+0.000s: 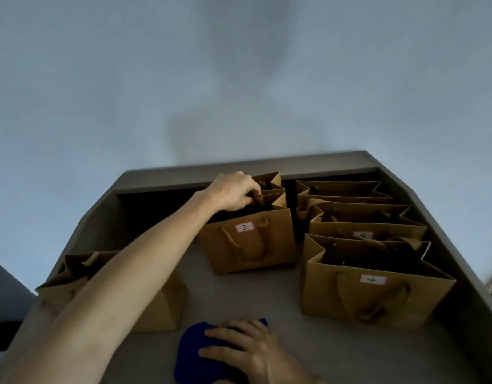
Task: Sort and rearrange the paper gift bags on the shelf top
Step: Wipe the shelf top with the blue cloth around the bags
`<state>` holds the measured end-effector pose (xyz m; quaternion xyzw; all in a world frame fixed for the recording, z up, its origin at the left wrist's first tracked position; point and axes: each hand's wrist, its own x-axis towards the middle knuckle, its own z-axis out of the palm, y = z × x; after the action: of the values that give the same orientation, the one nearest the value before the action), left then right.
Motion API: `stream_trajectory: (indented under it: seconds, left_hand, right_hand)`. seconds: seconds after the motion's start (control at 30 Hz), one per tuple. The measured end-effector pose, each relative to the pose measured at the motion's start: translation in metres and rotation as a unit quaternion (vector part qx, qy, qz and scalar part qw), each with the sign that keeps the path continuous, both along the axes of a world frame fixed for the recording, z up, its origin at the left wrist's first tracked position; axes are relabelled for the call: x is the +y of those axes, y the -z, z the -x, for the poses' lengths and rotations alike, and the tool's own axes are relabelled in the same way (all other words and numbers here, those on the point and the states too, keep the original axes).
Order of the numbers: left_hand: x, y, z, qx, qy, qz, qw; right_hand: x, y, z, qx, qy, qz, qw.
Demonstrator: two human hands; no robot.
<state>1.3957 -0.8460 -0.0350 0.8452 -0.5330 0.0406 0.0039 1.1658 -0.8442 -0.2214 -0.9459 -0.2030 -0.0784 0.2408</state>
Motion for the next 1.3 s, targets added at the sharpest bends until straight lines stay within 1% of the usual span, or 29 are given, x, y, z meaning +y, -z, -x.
stream_trajectory:
  seconds: [0.1, 0.2, 0.3, 0.47, 0.53, 0.6, 0.73, 0.9, 0.97, 1.07, 1.2, 1.3]
  left_hand:
    - [-0.014, 0.008, 0.007, -0.005, 0.014, -0.016, 1.000]
    - [-0.017, 0.015, 0.007, -0.012, 0.020, -0.020, 1.000]
    - [-0.005, 0.016, 0.003, 0.011, 0.027, -0.010, 1.000]
    - [0.055, 0.007, 0.002, 0.062, 0.009, 0.091, 0.994]
    - [0.091, 0.003, 0.003, 0.069, -0.006, 0.107, 0.992]
    - [0.129, 0.002, 0.002, 0.079, -0.033, 0.097, 0.992]
    - [0.196, 0.003, 0.002, 0.129, -0.092, 0.049, 0.986]
    - [0.245, 0.010, 0.005, 0.174, -0.124, 0.011, 0.977]
    - [0.250, 0.016, 0.006, 0.175, -0.125, 0.020, 0.976]
    - [0.236, 0.018, 0.010, 0.172, -0.113, 0.058, 0.977]
    - [0.191, 0.022, 0.022, 0.180, -0.059, 0.073, 0.979]
    - [0.150, 0.026, 0.032, 0.172, -0.006, 0.090, 0.981]
  right_hand:
    - [-0.001, -0.001, -0.001, 0.005, -0.007, -0.012, 1.000]
    - [0.001, -0.001, 0.001, -0.021, 0.003, -0.019, 1.000]
    - [0.002, -0.004, 0.004, -0.008, 0.007, -0.023, 1.000]
    - [0.002, -0.014, 0.006, 0.028, -0.003, -0.007, 1.000]
    - [0.002, -0.014, 0.006, 0.039, -0.008, -0.002, 0.999]
    - [0.002, -0.012, 0.006, 0.033, -0.006, 0.004, 0.999]
    - [0.003, -0.008, 0.006, 0.026, -0.002, 0.009, 1.000]
    - [0.000, -0.005, 0.012, 0.013, 0.002, 0.004, 1.000]
    - [-0.002, -0.004, 0.017, -0.001, 0.003, 0.003, 1.000]
    - [-0.003, -0.005, 0.021, -0.011, 0.008, 0.010, 1.000]
    - [-0.002, -0.008, 0.023, 0.015, 0.003, 0.010, 1.000]
    - [-0.004, -0.012, 0.022, 0.056, -0.018, 0.013, 0.998]
